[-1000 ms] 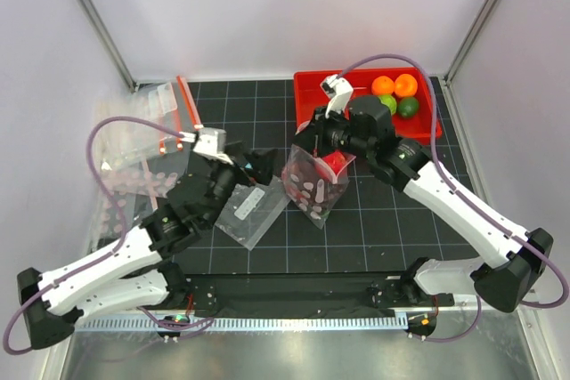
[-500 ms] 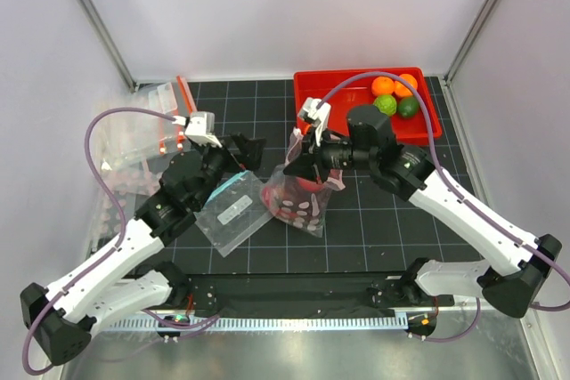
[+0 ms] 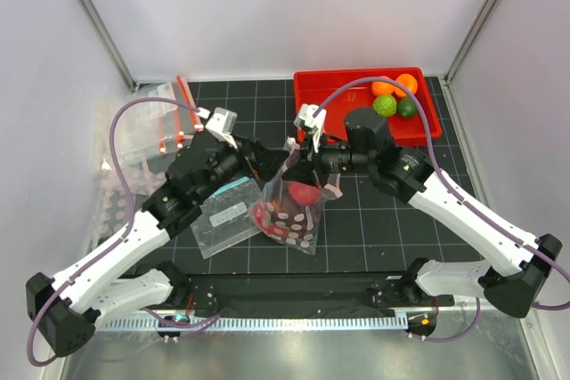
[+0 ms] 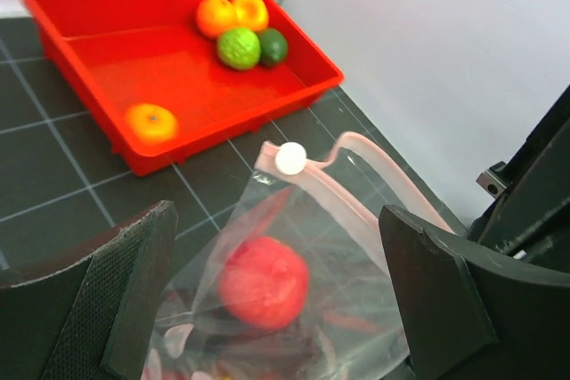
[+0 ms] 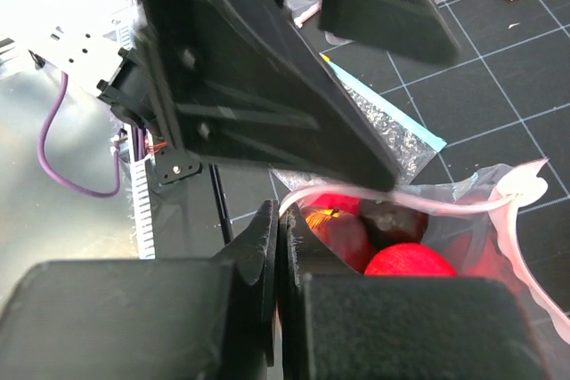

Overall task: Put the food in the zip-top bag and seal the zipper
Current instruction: Pick up the zipper food storage bag at the center of the board.

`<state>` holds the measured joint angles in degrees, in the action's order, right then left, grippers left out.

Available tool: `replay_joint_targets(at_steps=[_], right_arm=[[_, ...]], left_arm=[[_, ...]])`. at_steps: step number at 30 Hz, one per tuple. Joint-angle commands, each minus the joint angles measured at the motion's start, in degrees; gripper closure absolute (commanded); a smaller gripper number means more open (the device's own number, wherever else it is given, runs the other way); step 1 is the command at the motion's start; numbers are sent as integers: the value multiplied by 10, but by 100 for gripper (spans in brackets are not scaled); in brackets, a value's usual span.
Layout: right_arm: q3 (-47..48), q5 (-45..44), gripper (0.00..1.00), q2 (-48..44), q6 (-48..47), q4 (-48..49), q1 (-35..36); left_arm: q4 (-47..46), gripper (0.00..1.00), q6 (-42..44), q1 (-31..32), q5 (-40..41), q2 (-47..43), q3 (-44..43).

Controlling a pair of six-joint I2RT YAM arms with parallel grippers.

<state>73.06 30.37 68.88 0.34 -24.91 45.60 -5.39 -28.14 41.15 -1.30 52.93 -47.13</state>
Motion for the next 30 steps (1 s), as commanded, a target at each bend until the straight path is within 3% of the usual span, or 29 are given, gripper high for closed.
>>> replay_joint_targets(at_steps=[1,5,7,8,17,19,22,25,26,30], right_arm=[[8,2,99,-2,-15,29,5],[8,1,99,-2,-16,29,11],[8,0,99,-2,-16,29,12],[7,-1,99,-2,-15,29,12],[4,-6,99,-7,-17,31,17],[2,-8,99,-9,-16,32,17],[0,-9,99,-10,-17,35,18],[-1,-9,99,-13,-17,35,18],[-2,-9,99,-14,-17,34,18],[-5,-5,99,-19,-18,35,18]], left_arm=[[-11,0,-13,-2,-70,37,-36],[-9,1,-15,-2,-107,73,-53],[-4,10,-9,-3,-126,82,-60],[-2,23,-7,-2,-128,89,-66],[13,97,5,-2,-125,91,-73],[18,100,6,-2,-108,84,-71],[27,97,5,-2,-65,69,-65],[42,48,2,-3,-10,57,-60],[47,26,1,-3,-3,55,-60],[50,7,12,-18,-5,52,-56]])
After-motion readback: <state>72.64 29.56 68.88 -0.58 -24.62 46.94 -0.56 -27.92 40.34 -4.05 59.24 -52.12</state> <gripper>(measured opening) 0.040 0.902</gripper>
